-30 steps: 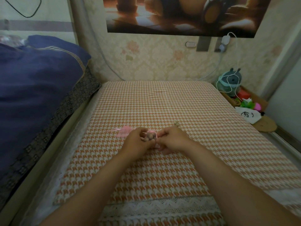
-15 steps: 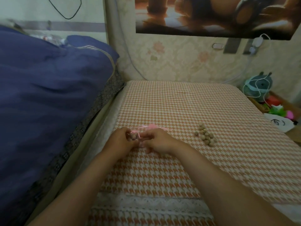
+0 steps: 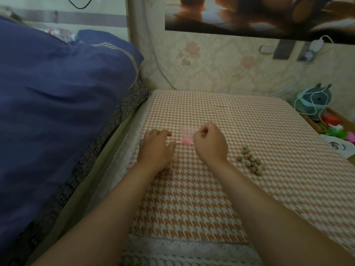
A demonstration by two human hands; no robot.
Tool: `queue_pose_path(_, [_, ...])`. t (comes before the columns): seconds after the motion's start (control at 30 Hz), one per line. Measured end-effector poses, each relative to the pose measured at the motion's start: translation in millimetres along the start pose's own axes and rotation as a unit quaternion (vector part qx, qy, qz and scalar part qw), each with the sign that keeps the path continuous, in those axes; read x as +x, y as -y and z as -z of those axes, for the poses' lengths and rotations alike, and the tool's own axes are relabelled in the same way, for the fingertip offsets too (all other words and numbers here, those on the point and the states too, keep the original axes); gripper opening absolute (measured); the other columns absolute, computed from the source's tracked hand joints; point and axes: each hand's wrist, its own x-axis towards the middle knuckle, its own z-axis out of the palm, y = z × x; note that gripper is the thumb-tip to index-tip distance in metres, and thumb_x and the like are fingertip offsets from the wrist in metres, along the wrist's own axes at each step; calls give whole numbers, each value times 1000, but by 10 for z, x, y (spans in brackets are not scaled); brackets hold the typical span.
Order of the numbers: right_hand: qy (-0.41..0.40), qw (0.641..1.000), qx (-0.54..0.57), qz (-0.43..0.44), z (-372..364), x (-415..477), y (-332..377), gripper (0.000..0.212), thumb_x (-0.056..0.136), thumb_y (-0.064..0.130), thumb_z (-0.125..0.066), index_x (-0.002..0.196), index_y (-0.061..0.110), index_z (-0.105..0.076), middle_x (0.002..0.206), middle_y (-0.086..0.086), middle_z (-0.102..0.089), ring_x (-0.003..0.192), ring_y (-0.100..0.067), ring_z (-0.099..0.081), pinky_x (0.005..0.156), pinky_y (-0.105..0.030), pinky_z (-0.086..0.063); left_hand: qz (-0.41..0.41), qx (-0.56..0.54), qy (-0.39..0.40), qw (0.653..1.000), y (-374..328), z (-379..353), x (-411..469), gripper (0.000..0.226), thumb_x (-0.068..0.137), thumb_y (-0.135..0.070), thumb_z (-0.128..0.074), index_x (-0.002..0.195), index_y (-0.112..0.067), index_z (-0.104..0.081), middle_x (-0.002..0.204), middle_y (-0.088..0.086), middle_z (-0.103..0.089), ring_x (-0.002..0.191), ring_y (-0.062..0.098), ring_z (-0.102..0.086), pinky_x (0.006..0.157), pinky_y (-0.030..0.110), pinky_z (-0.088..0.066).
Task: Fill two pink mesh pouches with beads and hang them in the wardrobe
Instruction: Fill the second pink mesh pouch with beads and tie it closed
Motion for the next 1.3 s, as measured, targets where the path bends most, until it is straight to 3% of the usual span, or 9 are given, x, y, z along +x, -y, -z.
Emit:
queue_pose_path(0.23, [148,989,7,-27,-70,168,-212,47,91,28,-57,137,26,-47,139,-2,-46,115,-21,-55,90,-36,-46,31,-92,89,991,-20,-202,206,64,94,-34,-54,150,-36,-23,141,3,-50,122,26,-52,100,48,-46])
queue_pose_path(0.37, [190,978,77,-38,-128,149,-265,37,87,34,-67,123,25,-63,116,5,-62,103,-11,-59,79,-22,-44,10,-119,130,984,-90,-290,264,67,93,-38,-53,150,-41,-19,142,3,-52,123,24,-55,102,47,-45])
queue_pose_path(0.5, [190,978,83,-34,-189,143,-260,29,88,27,-71,116,22,-66,101,6,-68,89,-8,-62,65,-10,-39,-13,-147,112,983,-134,-305,266,44,93,-36,-58,136,-32,-52,122,-2,-64,106,16,-62,93,40,-53])
queue_pose_path(0.6, [180,975,121,-37,-183,133,-240,21,90,23,-67,112,23,-70,102,7,-69,91,-9,-65,70,-17,-46,-35,-162,52,985,-204,-255,249,24,91,-30,-64,113,-24,-70,105,-5,-71,91,10,-65,84,31,-55])
queue_pose_path(0.77, [140,970,172,-99,64,38,-139,36,89,10,-59,121,26,-60,115,4,-62,93,-20,-67,79,-42,-59,-32,-239,30,970,-350,-108,145,42,84,-16,-70,125,-16,-64,120,-3,-66,96,9,-64,83,25,-54])
queue_pose_path(0.83, [112,961,193,-163,210,-15,-63,30,93,10,-50,118,25,-57,109,-2,-63,81,-21,-69,64,-40,-60,-19,-284,43,958,-418,-40,56,49,84,-11,-67,132,-17,-59,124,-4,-62,100,9,-61,83,26,-53])
queue_pose_path(1.03, [221,823,410,-324,763,-248,84,29,100,35,-54,100,9,-69,84,-10,-69,67,-21,-64,53,-30,-54,5,-410,126,903,-682,176,-284,33,90,-20,-64,122,-19,-68,119,-7,-68,109,7,-63,97,34,-52])
queue_pose_path(1.2, [190,844,413,-284,1068,-400,19,14,95,22,-65,104,11,-68,86,-4,-68,65,-15,-63,51,-27,-50,-8,-407,108,907,-845,208,-534,5,88,-18,-66,92,-20,-69,93,-5,-72,85,11,-67,75,26,-54])
queue_pose_path(1.3, [165,900,332,-228,1246,-489,13,23,91,19,-70,112,12,-65,89,-7,-72,67,-14,-63,51,-25,-48,1,-416,97,904,-903,219,-625,20,86,-16,-68,99,-25,-55,104,-2,-68,91,15,-67,74,31,-56])
